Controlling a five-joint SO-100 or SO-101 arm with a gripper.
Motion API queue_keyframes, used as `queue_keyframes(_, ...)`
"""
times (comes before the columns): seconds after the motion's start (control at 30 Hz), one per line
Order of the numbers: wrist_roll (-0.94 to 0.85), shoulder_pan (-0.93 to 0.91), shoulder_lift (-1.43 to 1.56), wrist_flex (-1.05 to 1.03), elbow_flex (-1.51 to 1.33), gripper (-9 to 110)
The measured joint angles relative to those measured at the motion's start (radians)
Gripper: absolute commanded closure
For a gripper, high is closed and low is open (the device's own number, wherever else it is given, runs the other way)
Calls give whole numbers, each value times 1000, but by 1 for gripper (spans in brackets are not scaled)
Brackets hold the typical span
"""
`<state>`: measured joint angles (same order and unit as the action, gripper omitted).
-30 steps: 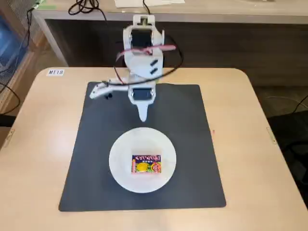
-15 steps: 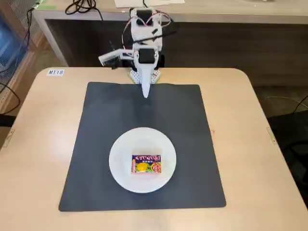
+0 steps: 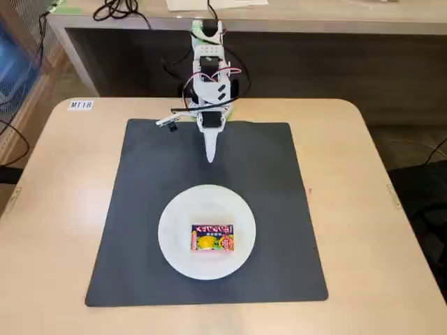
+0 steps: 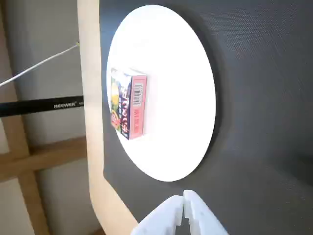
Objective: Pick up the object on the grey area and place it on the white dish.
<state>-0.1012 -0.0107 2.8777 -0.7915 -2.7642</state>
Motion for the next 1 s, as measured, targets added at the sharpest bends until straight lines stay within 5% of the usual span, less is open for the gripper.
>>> queue_keyframes(0.33, 20, -23, 440, -43, -264, 102)
queue_keyframes(1.0, -8, -61, 449, 60, -316, 101)
